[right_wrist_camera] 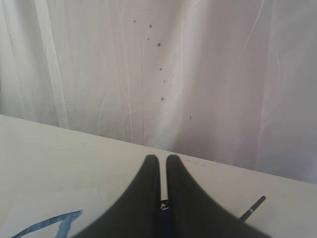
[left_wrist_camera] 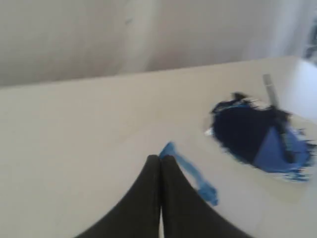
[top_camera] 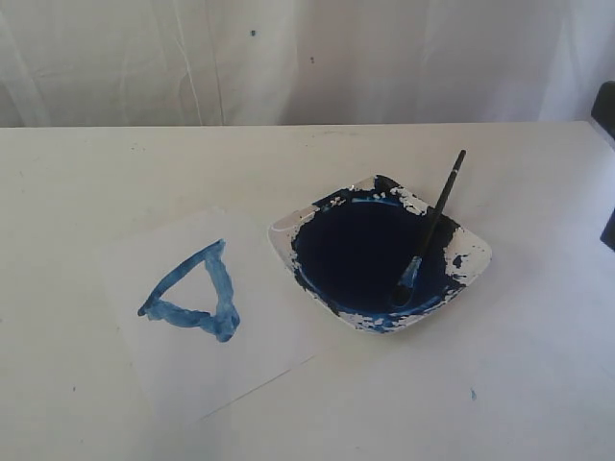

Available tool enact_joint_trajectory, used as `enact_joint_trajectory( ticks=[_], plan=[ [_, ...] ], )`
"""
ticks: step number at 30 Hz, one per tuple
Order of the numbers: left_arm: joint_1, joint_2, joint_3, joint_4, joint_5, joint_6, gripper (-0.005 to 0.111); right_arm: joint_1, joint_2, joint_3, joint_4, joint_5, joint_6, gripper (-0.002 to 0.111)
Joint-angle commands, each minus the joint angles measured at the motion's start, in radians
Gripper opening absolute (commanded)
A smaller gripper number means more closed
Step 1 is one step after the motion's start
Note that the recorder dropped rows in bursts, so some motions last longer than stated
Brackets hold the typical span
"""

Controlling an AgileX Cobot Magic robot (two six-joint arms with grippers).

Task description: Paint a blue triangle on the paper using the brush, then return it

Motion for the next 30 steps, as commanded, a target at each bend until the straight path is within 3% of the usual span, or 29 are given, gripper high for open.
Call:
enact_joint_trajectory(
  ticks=[1, 6, 9, 19, 30],
  plan=[
    [0.002, -0.018, 0.031, 0.424, -0.086, -0.496, 0.000, -0.010, 0.003, 0.005, -0.007, 0.005, 0.002, 0.005],
    [0.002, -0.134, 0.196, 0.469, -0.344, -0.586, 0.000, -0.010, 0.003, 0.005, -0.007, 0.005, 0.002, 0.005],
    [0.002, -0.217, 0.295, 0.485, -0.412, -0.588, 0.000, -0.010, 0.003, 0.005, -0.007, 0.005, 0.002, 0.005],
    [-0.014, -0.343, 0.512, 0.609, -0.458, -0.616, 0.000, -0.010, 0.003, 0.005, -0.007, 0.005, 0.002, 0.005],
    [-0.124, -0.343, 0.646, 0.681, -0.480, -0.635, 0.000, -0.010, 0.003, 0.005, -0.007, 0.004, 0.002, 0.005]
  ],
)
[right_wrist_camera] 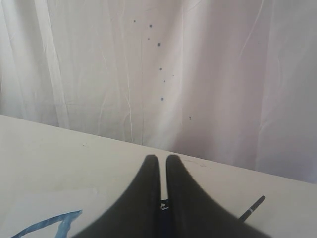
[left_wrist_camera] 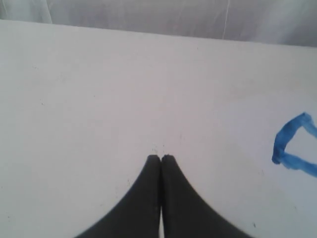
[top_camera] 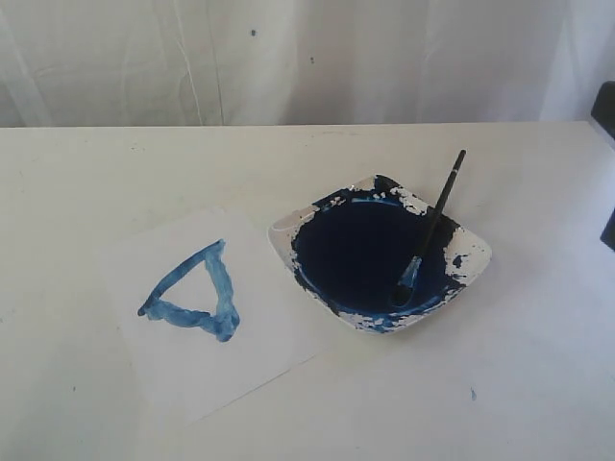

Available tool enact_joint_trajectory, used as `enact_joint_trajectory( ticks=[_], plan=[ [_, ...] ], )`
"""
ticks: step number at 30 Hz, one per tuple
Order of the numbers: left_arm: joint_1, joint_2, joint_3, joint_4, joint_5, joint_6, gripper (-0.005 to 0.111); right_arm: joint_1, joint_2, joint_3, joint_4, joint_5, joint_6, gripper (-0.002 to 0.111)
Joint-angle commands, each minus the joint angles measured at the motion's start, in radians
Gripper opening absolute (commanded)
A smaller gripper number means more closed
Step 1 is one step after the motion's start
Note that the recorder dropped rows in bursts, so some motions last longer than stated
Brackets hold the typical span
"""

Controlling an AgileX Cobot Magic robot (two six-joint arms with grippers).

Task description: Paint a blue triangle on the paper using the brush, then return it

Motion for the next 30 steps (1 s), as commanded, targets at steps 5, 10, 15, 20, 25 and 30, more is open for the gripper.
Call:
enact_joint_trajectory(
  ticks=[5, 10, 15, 20, 25, 30],
  plan=[
    [-0.068, -0.004, 0.030, 0.046, 0.067, -0.002, 0.000, -0.010, 0.003, 0.005, -0.007, 0.004, 0.000, 0.005],
    [-0.078, -0.004, 0.030, 0.046, 0.080, 0.002, 0.000, -0.010, 0.003, 0.005, -0.007, 0.004, 0.000, 0.005],
    [-0.078, -0.004, 0.030, 0.038, 0.082, -0.002, 0.000, -0.010, 0.003, 0.005, -0.007, 0.004, 0.000, 0.005],
    [-0.078, -0.004, 0.030, 0.039, 0.073, -0.002, 0.000, -0.010, 0.003, 0.005, -0.007, 0.004, 0.000, 0.005],
    [-0.078, -0.004, 0.030, 0.039, 0.053, -0.002, 0.000, -0.010, 0.003, 0.005, -0.007, 0.006, 0.000, 0.005],
    [-0.078, -0.004, 0.030, 0.039, 0.053, -0.002, 0.000, -0.010, 0.003, 0.005, -0.007, 0.004, 0.000, 0.005]
  ],
)
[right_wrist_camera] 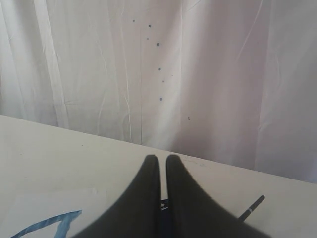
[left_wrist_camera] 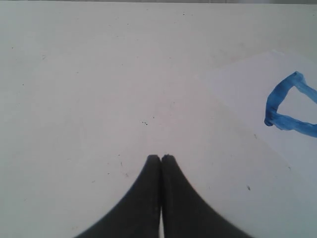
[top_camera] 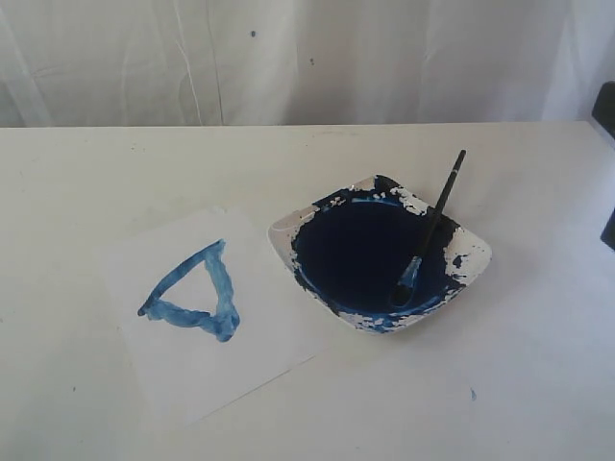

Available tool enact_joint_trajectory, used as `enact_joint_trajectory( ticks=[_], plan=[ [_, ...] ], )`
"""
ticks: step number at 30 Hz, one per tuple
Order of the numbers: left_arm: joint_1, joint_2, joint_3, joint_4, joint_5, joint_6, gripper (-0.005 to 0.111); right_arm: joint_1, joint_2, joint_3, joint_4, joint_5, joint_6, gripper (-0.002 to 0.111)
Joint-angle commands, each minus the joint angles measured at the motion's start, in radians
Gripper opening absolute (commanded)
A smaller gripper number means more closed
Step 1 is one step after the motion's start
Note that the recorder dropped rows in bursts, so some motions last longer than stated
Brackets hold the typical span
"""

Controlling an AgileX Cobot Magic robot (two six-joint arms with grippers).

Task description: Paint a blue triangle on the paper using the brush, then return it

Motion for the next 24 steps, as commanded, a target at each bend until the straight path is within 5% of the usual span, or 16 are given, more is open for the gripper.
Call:
enact_joint_trajectory(
  ticks=[1, 12, 24],
  plan=[
    [-0.007, -0.004, 0.005, -0.005, -0.004, -0.006, 0.000, -0.010, 0.003, 0.005, -0.007, 0.000, 0.000, 0.005],
    [-0.007, -0.004, 0.005, -0.005, -0.004, -0.006, 0.000, -0.018, -0.020, 0.005, -0.007, 0.001, 0.000, 0.005],
    [-0.007, -0.004, 0.005, -0.005, -0.004, -0.006, 0.000, -0.200, -0.292, 0.008, -0.007, 0.090, 0.038, 0.005]
  ],
)
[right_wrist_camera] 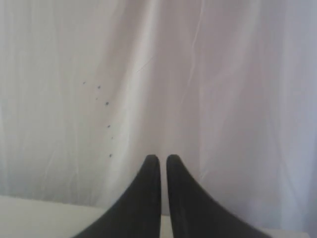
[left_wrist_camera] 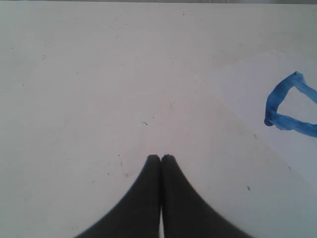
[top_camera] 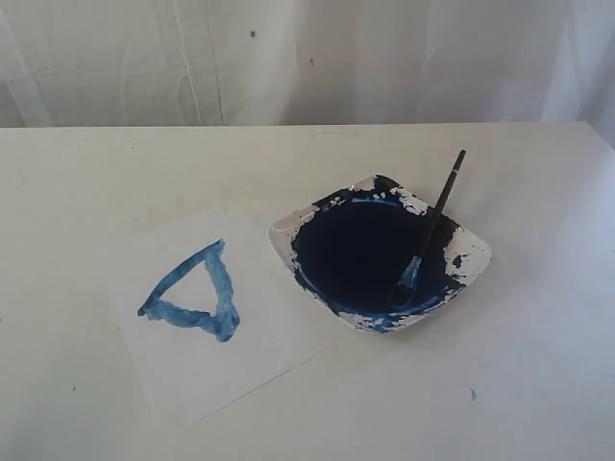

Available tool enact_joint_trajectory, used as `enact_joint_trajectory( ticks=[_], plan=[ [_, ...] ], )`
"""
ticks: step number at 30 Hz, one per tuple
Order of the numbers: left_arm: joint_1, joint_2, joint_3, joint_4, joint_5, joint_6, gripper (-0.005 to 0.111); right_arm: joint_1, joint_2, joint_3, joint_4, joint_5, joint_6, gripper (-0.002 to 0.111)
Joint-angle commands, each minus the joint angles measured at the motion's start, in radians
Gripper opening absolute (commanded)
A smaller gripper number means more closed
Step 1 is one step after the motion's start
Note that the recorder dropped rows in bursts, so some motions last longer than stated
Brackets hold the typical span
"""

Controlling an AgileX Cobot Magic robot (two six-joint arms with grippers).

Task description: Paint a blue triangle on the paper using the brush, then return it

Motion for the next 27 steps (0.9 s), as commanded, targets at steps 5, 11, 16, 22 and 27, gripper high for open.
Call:
enact_joint_trajectory(
  ticks=[5, 11, 16, 22, 27],
  plan=[
    [-0.007, -0.004, 0.005, -0.005, -0.004, -0.006, 0.000, -0.019, -0.107, 0.019, 0.000, 0.143, 0.108, 0.005],
    [-0.007, -0.004, 0.005, -0.005, -0.004, -0.006, 0.000, -0.019, -0.109, 0.142, 0.245, 0.175, -0.045, 0.005],
    [-0.007, -0.004, 0.005, -0.005, -0.004, -0.006, 0.000, -0.019, -0.124, 0.241, 0.706, 0.252, -0.591, 0.005],
    [-0.007, -0.004, 0.005, -0.005, -0.004, -0.006, 0.000, -0.019, -0.212, 0.326, 1.104, 0.254, -1.075, 0.005],
    [-0.007, -0.004, 0.005, -0.005, -0.004, -0.006, 0.000, -0.019, -0.294, 0.401, 1.176, 0.223, -1.197, 0.005]
  ],
)
